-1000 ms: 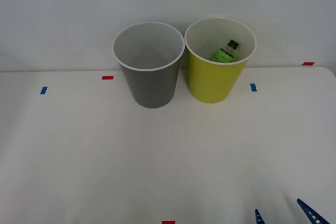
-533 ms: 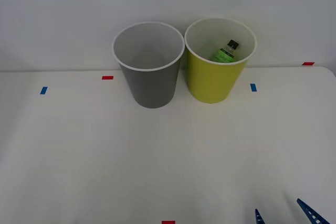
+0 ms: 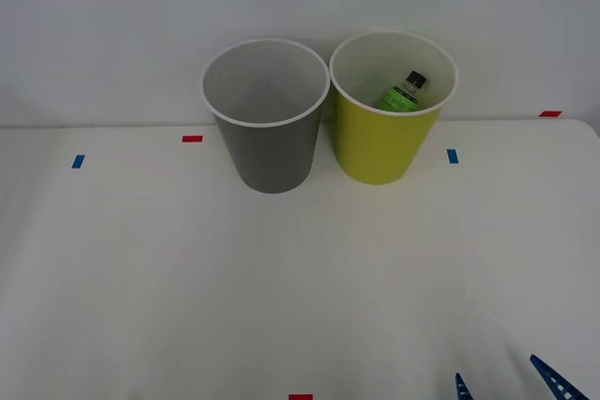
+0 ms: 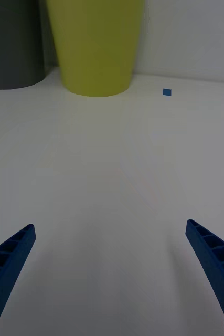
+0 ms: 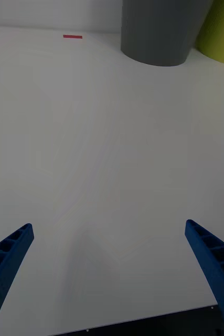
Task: Put cans in the gray bin and PET bottles in the light green bin.
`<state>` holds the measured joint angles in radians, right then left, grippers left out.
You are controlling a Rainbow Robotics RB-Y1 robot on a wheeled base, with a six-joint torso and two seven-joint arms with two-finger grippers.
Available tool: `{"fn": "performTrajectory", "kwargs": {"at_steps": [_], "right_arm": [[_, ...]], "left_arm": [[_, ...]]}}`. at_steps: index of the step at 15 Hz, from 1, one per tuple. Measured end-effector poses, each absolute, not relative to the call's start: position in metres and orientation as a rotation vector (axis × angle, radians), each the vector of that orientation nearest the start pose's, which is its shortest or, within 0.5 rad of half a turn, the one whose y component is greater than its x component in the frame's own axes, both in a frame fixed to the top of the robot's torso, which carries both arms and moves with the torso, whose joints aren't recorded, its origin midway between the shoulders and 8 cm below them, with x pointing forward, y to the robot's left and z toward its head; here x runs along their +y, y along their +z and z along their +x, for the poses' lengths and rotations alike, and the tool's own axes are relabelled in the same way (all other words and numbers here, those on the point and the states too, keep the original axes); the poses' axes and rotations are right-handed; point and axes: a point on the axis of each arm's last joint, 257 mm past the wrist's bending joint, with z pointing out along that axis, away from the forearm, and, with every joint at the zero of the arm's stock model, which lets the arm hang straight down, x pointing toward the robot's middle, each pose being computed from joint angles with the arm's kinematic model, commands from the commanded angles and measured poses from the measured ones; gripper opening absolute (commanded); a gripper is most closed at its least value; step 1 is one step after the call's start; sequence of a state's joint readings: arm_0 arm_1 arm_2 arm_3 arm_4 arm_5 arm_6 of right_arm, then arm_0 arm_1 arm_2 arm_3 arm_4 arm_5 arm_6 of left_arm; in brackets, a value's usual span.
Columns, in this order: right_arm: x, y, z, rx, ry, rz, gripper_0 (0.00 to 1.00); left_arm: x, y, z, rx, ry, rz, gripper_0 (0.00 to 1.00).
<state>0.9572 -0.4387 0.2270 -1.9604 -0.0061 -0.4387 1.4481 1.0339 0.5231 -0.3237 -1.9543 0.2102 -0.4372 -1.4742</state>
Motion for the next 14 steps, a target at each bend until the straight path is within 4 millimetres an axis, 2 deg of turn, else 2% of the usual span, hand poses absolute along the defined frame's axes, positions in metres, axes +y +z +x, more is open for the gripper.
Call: {"fn": "performTrajectory", "kwargs": {"at_steps": [14], "right_arm": [[-0.2555, -0.3081, 0.2325, 1.749, 0.058, -0.217, 1.0]], "left_arm": [[0.2463, -0.3365, 0.1871, 1.884, -0.193, 0.059, 1.0]]}}
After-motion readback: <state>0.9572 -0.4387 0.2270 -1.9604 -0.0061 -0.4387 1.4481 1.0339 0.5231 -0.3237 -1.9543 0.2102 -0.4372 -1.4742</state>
